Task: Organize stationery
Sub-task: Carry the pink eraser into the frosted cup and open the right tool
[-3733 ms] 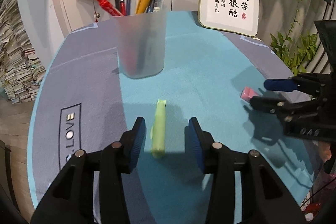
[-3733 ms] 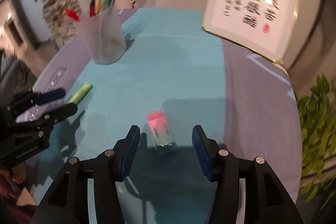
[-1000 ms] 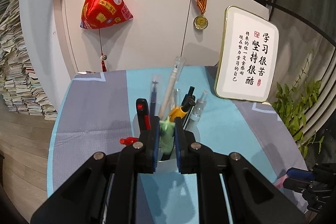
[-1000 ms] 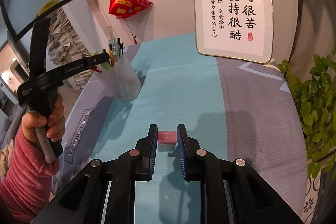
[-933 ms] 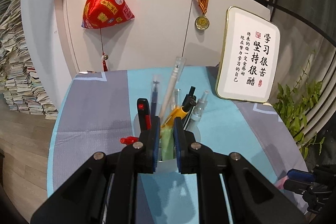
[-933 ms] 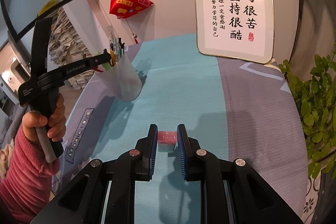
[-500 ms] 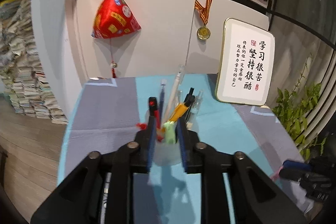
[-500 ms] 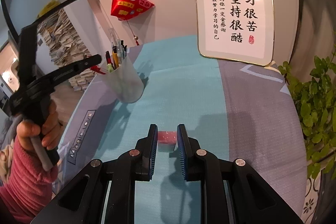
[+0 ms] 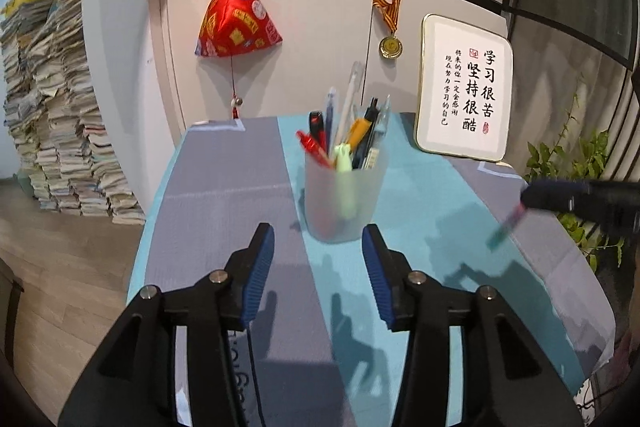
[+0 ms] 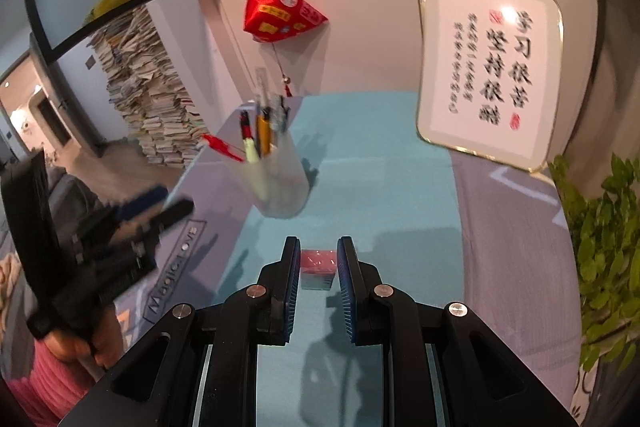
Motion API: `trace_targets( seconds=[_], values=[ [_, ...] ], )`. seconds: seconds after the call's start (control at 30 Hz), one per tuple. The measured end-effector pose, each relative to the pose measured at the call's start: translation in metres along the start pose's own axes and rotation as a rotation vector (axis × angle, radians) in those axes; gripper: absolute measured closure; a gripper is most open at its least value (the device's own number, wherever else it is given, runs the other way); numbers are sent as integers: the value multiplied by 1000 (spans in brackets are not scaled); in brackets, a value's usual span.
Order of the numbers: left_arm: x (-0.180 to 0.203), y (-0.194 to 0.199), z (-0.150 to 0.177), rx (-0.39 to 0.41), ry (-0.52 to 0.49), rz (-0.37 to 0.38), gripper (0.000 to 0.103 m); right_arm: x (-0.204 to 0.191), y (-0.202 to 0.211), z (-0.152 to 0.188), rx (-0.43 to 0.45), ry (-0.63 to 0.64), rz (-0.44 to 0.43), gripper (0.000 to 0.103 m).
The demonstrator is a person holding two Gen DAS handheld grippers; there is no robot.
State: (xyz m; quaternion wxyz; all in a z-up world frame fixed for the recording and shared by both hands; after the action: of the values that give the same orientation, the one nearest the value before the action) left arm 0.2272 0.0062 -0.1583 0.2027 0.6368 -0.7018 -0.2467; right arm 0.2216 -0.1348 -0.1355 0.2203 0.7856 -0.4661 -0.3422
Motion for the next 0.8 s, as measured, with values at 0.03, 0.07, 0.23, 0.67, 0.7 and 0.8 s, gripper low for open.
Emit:
trace_targets(
  seconds=[0.03, 0.07, 0.23, 0.67, 0.7, 0.8],
  values=[
    [-2, 0, 2, 0, 6, 3, 59, -4, 0, -5, 5, 7, -3, 83],
    [-4, 1, 3, 0, 11, 5, 58, -9, 0, -11, 11, 14, -7, 83],
    [-14, 6, 8, 15, 36, 8, 53, -28, -6, -32, 23, 37, -16, 83],
    [-29, 6, 11, 26, 65, 9, 46, -62, -42, -77, 22, 94, 23, 83],
    [-29, 6, 11, 27, 64, 9, 45, -62, -46, -80, 19, 97, 35, 83],
    [-33, 6, 10, 30, 66, 8, 45, -62, -54, -85, 9, 99, 49, 83]
  ],
)
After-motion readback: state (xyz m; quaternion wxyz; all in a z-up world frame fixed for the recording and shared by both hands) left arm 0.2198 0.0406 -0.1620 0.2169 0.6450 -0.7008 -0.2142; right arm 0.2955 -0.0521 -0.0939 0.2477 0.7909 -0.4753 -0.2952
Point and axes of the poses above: each gripper's, at about its wrist camera, not at the fingertips, and y roughly against the way its jaws point, x to its right, z to its underside, the point moved 8 cm from there along -y, roughly the way its jaws point, and after that the axes turned 7 degrees about -z, right-handed, at the moved point
